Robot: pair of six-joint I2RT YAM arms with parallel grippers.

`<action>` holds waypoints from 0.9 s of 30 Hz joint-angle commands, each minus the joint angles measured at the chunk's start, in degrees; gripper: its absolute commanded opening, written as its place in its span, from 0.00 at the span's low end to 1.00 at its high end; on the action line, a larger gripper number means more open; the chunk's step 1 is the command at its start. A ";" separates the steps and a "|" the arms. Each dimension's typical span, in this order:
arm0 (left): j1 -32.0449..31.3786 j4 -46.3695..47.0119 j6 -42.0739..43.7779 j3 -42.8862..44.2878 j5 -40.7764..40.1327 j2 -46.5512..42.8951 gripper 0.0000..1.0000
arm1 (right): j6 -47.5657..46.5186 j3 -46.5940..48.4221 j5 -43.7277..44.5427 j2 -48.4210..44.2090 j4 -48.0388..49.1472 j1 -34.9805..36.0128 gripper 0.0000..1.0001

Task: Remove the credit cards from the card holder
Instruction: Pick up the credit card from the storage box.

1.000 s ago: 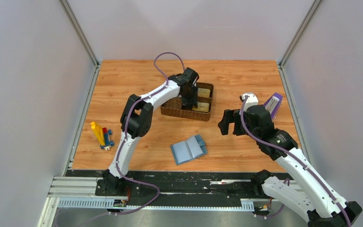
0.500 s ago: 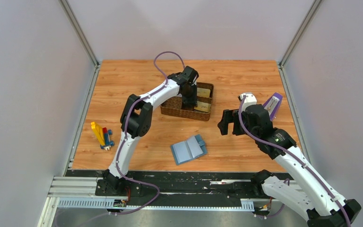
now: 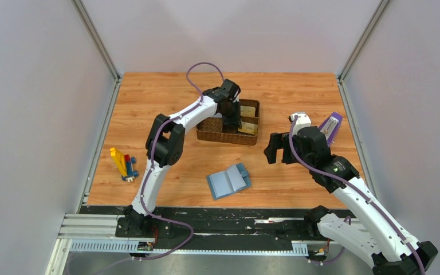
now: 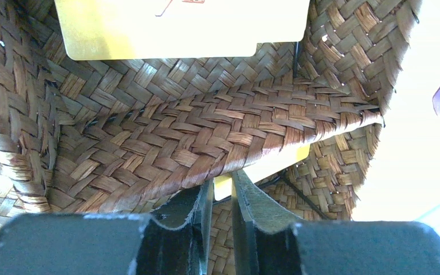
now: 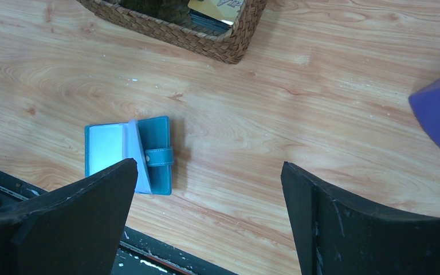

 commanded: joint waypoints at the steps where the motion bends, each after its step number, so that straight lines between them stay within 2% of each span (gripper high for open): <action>1: -0.10 3.82 -1.22 1.65 2.56 -2.00 0.26 | -1.06 0.11 -0.28 -0.16 2.02 0.13 1.00; 7: -0.01 4.47 -1.90 1.33 3.46 -2.13 0.28 | -1.33 0.37 -0.32 0.43 2.09 0.18 1.00; 12: 0.10 5.42 -2.88 0.95 4.78 -2.30 0.25 | -1.00 0.21 -0.47 0.28 2.20 0.19 1.00; 27: 1.13 11.50 -7.15 -2.68 10.06 -2.79 0.24 | -0.98 0.10 -0.68 0.12 2.14 0.15 1.00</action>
